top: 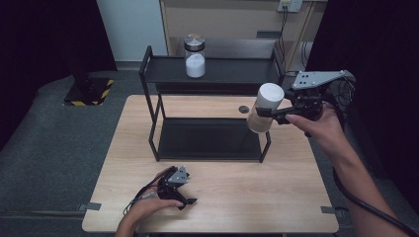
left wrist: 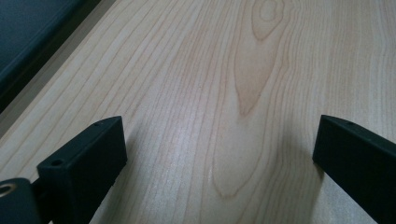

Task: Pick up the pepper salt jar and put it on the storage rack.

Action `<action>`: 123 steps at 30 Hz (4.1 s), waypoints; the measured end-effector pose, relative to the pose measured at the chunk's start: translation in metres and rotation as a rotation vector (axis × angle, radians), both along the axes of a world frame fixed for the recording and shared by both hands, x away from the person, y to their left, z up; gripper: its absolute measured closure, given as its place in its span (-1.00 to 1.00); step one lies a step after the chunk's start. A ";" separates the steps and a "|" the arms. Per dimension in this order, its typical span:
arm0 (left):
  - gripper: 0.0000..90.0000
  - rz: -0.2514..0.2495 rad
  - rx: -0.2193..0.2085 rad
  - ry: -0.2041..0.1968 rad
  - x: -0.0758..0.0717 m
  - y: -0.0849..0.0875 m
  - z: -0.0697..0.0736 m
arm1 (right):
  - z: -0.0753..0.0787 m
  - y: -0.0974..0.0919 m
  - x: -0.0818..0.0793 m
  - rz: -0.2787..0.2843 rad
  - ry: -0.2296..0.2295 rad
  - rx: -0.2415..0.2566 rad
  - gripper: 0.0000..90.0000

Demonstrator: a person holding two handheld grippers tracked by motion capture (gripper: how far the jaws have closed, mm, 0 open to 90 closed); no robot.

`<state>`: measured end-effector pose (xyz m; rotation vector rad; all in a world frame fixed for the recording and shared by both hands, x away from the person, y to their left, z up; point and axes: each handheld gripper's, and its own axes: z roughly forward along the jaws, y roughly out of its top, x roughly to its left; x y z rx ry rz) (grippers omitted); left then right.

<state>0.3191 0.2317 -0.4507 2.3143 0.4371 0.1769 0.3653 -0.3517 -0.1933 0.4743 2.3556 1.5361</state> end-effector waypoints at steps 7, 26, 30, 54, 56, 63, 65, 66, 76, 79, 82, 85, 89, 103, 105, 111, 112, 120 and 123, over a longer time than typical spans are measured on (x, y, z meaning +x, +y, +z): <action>-0.97 0.000 0.000 0.000 0.000 0.000 0.000 | 0.012 0.003 0.010 0.015 0.009 0.004 -0.19; -0.97 0.000 0.000 0.000 0.000 0.000 0.000 | 0.046 0.026 0.026 0.042 0.010 -0.012 -0.19; -0.97 0.000 -0.001 0.000 0.000 0.000 0.000 | 0.055 0.028 0.029 0.045 0.007 -0.007 -0.19; -0.97 0.000 0.000 -0.001 0.000 0.000 0.000 | 0.081 0.051 0.079 0.008 0.015 -0.007 -0.19; -0.97 0.001 0.000 -0.001 0.000 0.000 0.000 | 0.082 0.055 0.086 0.002 0.020 -0.009 -0.19; -0.97 0.001 0.000 -0.002 0.000 0.000 0.000 | 0.083 0.064 0.101 -0.013 0.031 -0.010 -0.19; -0.97 0.000 0.000 -0.003 0.000 0.000 0.000 | 0.083 0.067 0.106 -0.017 0.035 -0.012 -0.19; -0.97 0.000 0.000 -0.003 0.000 0.000 0.000 | 0.082 0.069 0.110 -0.021 0.041 -0.013 -0.19; -0.97 0.000 0.000 -0.003 0.000 0.000 0.000 | 0.081 0.077 0.125 -0.035 0.054 -0.021 -0.19; -0.97 0.000 0.000 -0.003 0.000 0.000 0.000 | 0.080 0.079 0.127 -0.040 0.055 -0.024 -0.19; -0.97 0.000 0.000 -0.002 0.000 0.000 0.000 | 0.080 0.080 0.130 -0.044 0.060 -0.026 -0.19; -0.97 0.000 0.000 -0.002 0.000 0.000 0.000 | 0.080 0.082 0.133 -0.047 0.063 -0.031 -0.19; -0.97 0.000 0.000 -0.003 0.000 0.000 0.000 | 0.079 0.083 0.134 -0.049 0.068 -0.037 -0.19; -0.97 0.000 0.000 -0.003 0.000 0.000 0.000 | 0.076 0.084 0.133 -0.053 0.062 -0.038 -0.20; -0.97 0.003 -0.004 -0.002 -0.001 0.000 -0.001 | 0.076 0.084 0.133 -0.055 0.062 -0.039 -0.20; -0.97 0.003 -0.003 -0.003 -0.001 0.000 -0.001 | 0.075 0.083 0.133 -0.056 0.067 -0.033 -0.21; -0.97 0.003 -0.003 -0.003 -0.001 0.000 -0.001 | 0.075 0.083 0.133 -0.056 0.068 -0.031 -0.22; -0.97 0.003 -0.004 -0.002 -0.001 0.000 -0.001 | 0.076 0.081 0.133 -0.061 0.074 -0.032 -0.37; -0.97 0.003 -0.004 -0.002 -0.001 0.000 -0.001 | 0.076 0.078 0.132 -0.064 0.077 -0.021 -0.42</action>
